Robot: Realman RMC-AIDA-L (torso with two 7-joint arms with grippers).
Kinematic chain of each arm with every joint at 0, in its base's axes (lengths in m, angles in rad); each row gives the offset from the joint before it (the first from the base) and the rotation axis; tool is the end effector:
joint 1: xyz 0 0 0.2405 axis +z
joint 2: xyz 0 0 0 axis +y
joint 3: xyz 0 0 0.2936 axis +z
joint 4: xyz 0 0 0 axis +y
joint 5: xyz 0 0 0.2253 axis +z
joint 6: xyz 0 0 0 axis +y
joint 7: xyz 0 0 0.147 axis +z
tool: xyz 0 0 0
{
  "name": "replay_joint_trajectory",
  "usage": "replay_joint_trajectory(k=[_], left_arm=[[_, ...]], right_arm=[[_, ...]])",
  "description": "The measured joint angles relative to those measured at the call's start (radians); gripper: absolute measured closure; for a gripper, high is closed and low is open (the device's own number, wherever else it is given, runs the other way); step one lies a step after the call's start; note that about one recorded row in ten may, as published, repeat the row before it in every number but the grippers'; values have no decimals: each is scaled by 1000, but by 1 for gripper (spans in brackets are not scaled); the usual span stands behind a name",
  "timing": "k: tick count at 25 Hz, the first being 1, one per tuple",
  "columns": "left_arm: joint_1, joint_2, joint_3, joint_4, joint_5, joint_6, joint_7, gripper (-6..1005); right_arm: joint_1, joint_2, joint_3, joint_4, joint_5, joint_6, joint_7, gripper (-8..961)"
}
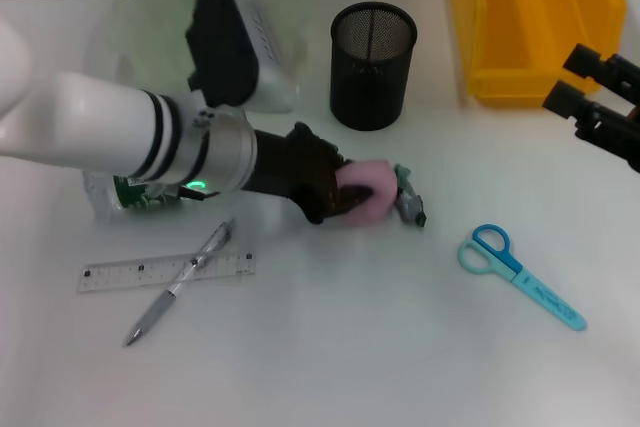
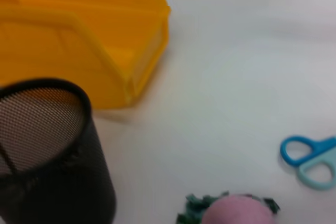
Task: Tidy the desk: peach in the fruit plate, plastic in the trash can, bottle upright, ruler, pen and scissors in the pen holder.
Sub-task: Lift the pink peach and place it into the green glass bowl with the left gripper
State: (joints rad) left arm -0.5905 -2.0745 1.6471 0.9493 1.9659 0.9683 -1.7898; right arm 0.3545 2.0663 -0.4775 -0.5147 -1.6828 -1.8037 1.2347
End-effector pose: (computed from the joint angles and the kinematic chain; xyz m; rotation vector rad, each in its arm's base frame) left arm -0.2009 0.3930 -0.1188 -2.8729 -0.2279 -0.0384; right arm 0.3322 0.2969 0.0232 -2.3035 0.6304 1.2766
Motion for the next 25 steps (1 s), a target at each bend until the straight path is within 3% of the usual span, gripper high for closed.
replay_joint_trajectory(k=[7, 9, 15, 17, 22, 24, 25], left_arm=[[76, 1, -81, 87, -35, 7, 0, 750], [112, 2, -150, 116, -93, 4, 11, 768], [125, 2, -259, 105, -203, -32, 39, 801], [123, 1, -321, 73, -342, -105, 110, 809], [112, -1, -325, 15, -550, -240, 272, 828], [84, -1, -324, -60, -675, -292, 401, 846], [84, -1, -324, -60, -675, -292, 401, 854]], right_arm=[[-7, 1, 32, 25, 0, 0, -18, 176], [-9, 2, 36, 26, 0, 0, -18, 176], [-3, 7, 36, 27, 0, 0, -18, 176], [1, 8, 37, 34, 0, 0, -21, 176], [13, 9, 36, 65, 0, 0, -43, 176], [15, 9, 32, 75, 0, -1, -44, 176], [15, 9, 32, 75, 0, -1, -44, 176]])
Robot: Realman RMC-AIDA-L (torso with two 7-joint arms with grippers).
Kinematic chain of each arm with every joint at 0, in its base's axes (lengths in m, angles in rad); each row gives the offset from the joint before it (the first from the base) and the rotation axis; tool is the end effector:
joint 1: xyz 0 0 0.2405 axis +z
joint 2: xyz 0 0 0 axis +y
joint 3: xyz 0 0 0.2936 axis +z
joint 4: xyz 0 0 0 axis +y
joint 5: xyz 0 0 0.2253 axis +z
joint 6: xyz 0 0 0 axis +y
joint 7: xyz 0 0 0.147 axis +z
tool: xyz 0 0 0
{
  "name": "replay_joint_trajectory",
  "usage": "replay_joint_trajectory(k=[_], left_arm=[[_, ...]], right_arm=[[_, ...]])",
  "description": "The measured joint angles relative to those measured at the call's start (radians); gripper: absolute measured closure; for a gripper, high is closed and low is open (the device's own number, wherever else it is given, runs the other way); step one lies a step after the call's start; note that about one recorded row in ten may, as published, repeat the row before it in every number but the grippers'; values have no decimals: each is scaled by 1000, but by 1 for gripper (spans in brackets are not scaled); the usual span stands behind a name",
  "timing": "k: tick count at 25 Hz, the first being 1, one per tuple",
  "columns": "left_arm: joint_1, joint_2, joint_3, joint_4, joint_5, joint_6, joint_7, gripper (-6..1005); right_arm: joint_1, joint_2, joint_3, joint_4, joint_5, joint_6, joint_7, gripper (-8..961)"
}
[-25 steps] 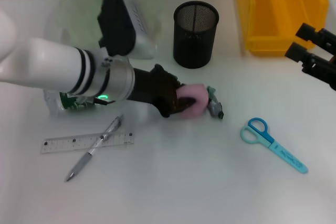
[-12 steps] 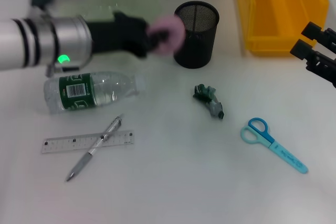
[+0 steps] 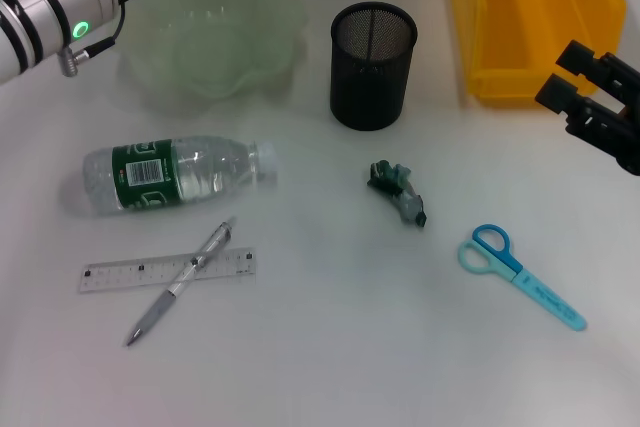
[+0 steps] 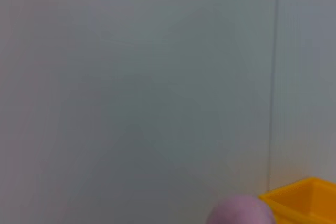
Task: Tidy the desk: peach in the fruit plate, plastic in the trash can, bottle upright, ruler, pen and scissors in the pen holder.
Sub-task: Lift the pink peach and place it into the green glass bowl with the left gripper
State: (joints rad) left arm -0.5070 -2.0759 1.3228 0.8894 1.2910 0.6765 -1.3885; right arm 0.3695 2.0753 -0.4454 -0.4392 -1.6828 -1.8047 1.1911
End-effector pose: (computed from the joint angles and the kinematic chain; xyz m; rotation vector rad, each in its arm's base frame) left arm -0.2238 0.4596 -0.0105 -2.1527 -0.5187 -0.7009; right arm 0.3294 0.2960 0.0109 -2.2611 0.6466 1.3357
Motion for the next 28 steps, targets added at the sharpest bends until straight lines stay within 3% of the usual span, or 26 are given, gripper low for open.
replay_joint_trajectory(k=[4, 14, 28], left_arm=[[-62, 1, -9, -154, -147, -55, 195, 886], [-102, -2, 1, -286, -262, -105, 377, 952], [-95, -2, 13, -291, -264, -103, 376, 667]], right_arm=[[0, 2, 2, 21, 0, -2, -2, 176], [-2, 2, 4, 25, 0, -4, -2, 176], [2, 2, 1, 29, 0, -1, -6, 177]])
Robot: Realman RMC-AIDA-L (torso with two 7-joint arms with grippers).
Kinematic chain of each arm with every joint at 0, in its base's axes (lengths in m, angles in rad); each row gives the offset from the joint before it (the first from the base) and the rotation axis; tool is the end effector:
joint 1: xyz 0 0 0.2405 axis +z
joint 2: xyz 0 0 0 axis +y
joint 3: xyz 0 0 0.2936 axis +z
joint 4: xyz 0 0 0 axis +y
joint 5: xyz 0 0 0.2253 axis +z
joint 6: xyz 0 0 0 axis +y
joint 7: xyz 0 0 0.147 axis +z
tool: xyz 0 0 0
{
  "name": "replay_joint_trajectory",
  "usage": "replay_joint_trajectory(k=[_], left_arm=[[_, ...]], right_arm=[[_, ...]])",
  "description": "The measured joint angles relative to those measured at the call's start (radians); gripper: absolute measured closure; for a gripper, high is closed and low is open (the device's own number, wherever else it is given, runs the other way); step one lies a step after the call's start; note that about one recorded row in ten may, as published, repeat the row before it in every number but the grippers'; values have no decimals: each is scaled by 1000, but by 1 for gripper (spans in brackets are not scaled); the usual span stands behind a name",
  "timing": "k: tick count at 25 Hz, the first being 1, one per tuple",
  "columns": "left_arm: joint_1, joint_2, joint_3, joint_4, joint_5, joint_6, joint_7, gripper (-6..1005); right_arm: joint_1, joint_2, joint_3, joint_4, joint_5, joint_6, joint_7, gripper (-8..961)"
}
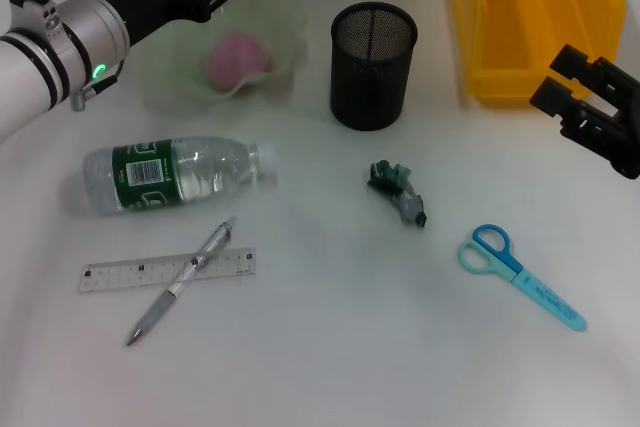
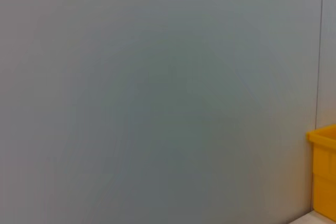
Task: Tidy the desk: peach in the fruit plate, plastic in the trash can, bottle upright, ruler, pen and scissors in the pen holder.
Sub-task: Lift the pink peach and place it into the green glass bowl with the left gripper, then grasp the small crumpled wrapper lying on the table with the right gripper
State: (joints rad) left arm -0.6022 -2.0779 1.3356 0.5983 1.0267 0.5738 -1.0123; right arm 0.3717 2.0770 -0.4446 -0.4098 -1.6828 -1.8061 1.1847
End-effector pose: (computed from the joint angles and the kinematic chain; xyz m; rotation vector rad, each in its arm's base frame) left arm -0.2613 0.4710 -0.0418 -2.0905 -0.5242 -0.5390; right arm 0.3285 0.2941 0.0052 -2.2552 0.6683 1.3586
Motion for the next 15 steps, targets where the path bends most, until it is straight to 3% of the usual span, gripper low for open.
replay_joint_trajectory(k=[7, 11, 15], left_arm=[[17, 0, 1, 2, -17, 22, -15, 407], [55, 9, -14, 2, -33, 194, -71, 270], [99, 18, -84, 8, -32, 415, -161, 248]], right_arm=[[0, 0, 2, 14, 0, -2, -9, 177], [-10, 0, 3, 14, 0, -3, -10, 177], [-14, 0, 4, 15, 0, -3, -15, 177]])
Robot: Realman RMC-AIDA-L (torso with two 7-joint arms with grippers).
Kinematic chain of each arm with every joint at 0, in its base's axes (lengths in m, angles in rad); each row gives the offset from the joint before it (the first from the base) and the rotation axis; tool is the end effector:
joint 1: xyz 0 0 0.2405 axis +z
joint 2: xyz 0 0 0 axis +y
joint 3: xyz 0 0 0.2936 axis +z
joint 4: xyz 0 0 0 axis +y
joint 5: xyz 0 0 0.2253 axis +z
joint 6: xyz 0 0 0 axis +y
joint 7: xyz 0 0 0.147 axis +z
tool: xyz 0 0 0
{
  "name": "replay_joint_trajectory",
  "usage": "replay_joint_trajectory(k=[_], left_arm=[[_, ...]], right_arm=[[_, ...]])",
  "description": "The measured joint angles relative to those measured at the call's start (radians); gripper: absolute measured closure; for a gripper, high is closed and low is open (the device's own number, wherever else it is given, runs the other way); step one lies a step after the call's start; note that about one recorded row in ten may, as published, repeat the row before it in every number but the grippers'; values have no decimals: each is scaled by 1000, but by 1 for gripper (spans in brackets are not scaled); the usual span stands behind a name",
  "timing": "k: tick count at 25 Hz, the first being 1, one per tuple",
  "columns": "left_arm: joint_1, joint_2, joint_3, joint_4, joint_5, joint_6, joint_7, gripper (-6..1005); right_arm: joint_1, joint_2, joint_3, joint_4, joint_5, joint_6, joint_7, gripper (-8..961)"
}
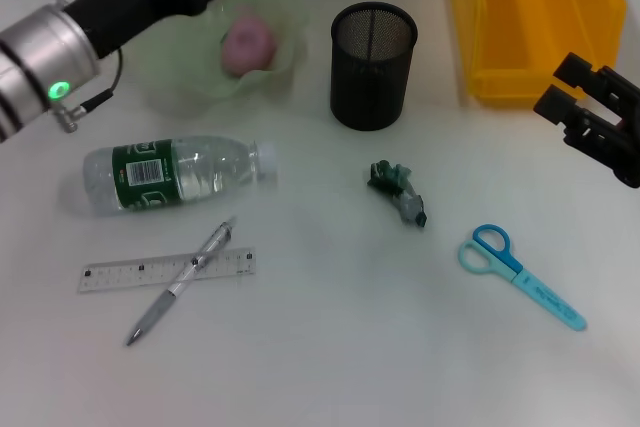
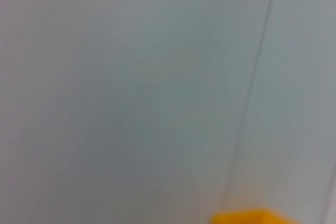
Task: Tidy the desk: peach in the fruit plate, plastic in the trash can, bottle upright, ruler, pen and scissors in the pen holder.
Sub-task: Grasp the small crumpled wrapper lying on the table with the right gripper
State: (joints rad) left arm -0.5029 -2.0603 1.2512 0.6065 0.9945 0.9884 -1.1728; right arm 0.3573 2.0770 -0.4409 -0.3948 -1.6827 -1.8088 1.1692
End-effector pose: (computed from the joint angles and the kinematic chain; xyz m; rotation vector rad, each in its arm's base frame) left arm -0.2609 0.4291 -0.0205 -2.1536 -0.6296 -0.9769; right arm 0.3327 0.2879 0.0032 -2.2400 0.6786 1.3589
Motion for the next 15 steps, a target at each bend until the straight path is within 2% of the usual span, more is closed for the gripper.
replay_joint_trajectory(k=[2, 4, 5, 7, 8, 9, 10, 15], left_arm=[[30, 10, -49, 0, 5, 165, -28, 243], [41, 19, -52, -3, 9, 232, -33, 243], [52, 31, -48, -5, 17, 289, -38, 243], [52, 31, -48, -5, 17, 289, -38, 243], [61, 40, -43, -6, 30, 327, -41, 243], [85, 55, -42, -6, 116, 430, -45, 243], [97, 57, -45, -4, 162, 467, -40, 243], [138, 54, -44, 6, 355, 577, 22, 243]], right_arm=[[-2, 0, 0, 2, 0, 1, -3, 177], [-2, 0, 1, 4, 0, 3, -4, 177], [-2, 0, 1, 4, 0, 3, -4, 177], [-3, -1, 1, 4, 0, 4, -5, 177], [-4, -2, 1, 4, 0, 4, -5, 177], [-6, -4, 1, 2, 0, 4, -5, 177], [-8, -5, 1, 0, 0, 4, -5, 177], [-17, -19, 10, -8, 0, 13, 1, 177]])
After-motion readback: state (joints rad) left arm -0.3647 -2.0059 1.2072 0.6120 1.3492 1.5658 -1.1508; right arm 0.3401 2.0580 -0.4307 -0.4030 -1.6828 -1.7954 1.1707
